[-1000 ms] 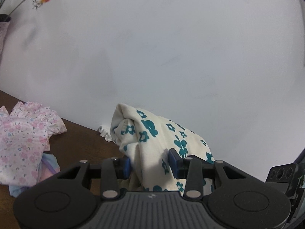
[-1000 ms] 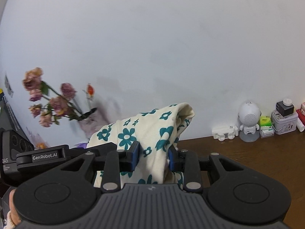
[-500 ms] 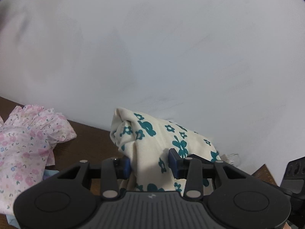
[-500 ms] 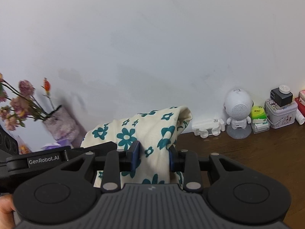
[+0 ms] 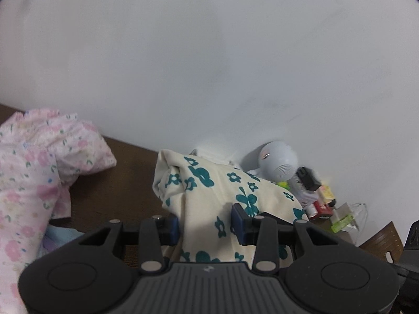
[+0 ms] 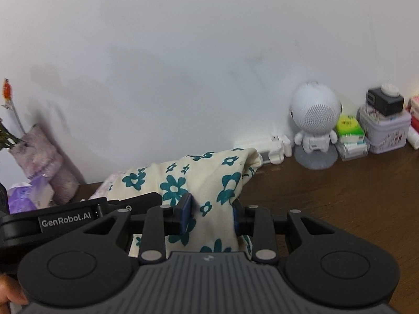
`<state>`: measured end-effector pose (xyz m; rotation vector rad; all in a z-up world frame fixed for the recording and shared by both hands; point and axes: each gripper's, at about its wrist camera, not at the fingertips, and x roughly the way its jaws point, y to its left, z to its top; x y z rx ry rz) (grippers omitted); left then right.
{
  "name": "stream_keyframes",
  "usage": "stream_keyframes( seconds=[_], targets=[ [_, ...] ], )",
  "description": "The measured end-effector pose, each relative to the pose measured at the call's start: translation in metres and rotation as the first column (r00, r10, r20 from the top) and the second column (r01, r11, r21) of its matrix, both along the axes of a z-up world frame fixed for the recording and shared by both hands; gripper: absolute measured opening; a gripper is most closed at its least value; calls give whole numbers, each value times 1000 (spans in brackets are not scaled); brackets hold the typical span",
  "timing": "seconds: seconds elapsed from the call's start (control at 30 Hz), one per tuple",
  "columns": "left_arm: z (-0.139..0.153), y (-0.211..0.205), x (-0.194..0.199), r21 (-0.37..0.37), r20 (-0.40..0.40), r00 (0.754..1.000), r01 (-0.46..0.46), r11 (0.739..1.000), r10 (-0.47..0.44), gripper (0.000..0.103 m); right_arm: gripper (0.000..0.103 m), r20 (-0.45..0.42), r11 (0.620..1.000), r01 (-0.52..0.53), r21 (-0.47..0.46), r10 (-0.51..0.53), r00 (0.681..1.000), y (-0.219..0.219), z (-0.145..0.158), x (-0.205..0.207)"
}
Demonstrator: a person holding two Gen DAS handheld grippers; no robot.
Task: Fold clothes
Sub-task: 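Carry the bundle with both grippers toward the white robot figure by the wall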
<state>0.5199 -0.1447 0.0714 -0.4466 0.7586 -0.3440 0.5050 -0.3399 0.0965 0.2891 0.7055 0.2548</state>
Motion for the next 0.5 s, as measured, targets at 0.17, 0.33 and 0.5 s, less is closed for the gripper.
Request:
stream_keyframes(
  seconds=[0.17, 0.33, 0.5],
  targets=[
    [-20, -5, 9, 30, -14, 1000, -19, 999, 19, 37, 30, -14, 1000, 10, -3, -10, 1000, 1, -30, 13],
    [-35, -9, 16, 49, -7, 999, -42, 998, 42, 37, 30, -23, 1000, 24, 16, -24, 999, -1, -51, 23],
    [-52, -12, 25, 49, -32, 998, -60, 997, 62, 37, 30, -38, 999, 42, 19, -41, 998, -3, -66, 31]
  ],
)
